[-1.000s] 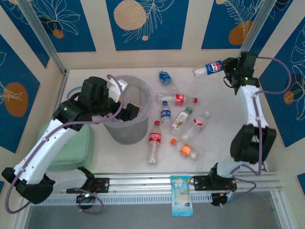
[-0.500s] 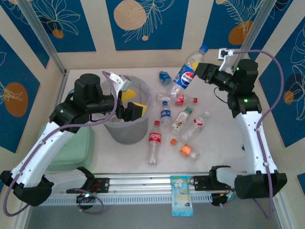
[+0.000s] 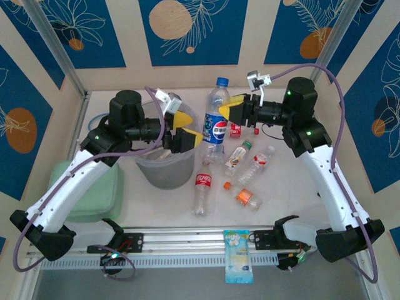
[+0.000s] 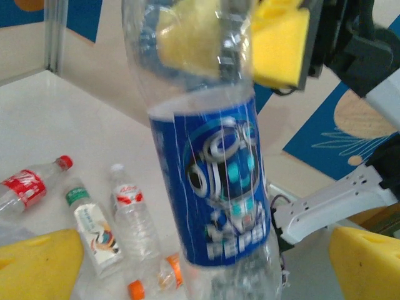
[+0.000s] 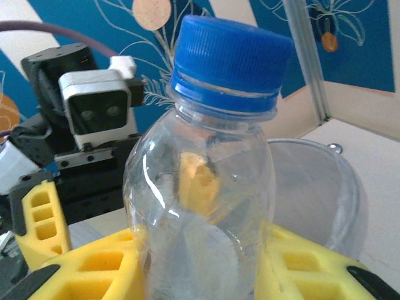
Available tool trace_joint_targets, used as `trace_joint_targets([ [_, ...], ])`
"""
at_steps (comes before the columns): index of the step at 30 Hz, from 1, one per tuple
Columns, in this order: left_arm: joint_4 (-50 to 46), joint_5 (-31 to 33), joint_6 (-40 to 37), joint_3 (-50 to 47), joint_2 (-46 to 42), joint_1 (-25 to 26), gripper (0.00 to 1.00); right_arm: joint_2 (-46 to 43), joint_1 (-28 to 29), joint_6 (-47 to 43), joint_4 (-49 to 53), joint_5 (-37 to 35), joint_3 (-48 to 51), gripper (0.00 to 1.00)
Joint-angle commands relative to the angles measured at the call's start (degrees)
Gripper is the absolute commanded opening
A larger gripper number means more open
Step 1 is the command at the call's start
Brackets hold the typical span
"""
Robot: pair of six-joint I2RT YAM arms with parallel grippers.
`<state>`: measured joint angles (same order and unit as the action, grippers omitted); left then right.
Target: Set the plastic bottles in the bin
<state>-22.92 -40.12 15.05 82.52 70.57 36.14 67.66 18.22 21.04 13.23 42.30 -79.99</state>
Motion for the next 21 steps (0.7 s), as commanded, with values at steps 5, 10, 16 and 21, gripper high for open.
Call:
trace_joint_targets([
  [5,6.5,-0.8,3.4,0.3,2.5,1.8,0.96,2.4,4.0,-2.2,-1.0,0.7,-3.8,0.04],
  [10,7.5,-1.1,4.2,-0.6,3.1,2.3,0.83,3.9,5.2,-1.5,-3.1,-1.4,-3.8,0.03],
  [16,6.6,0.8,4.0,0.4,3.2,2.3,0.57,5.9,5.4,-1.1,-4.0,-2.6,-4.2,0.06],
  [21,5.9,2.4,4.1,1.2,3.6,2.3,0.52,5.5,5.3,-0.7,-2.9,-4.6,-3.5,0.28],
])
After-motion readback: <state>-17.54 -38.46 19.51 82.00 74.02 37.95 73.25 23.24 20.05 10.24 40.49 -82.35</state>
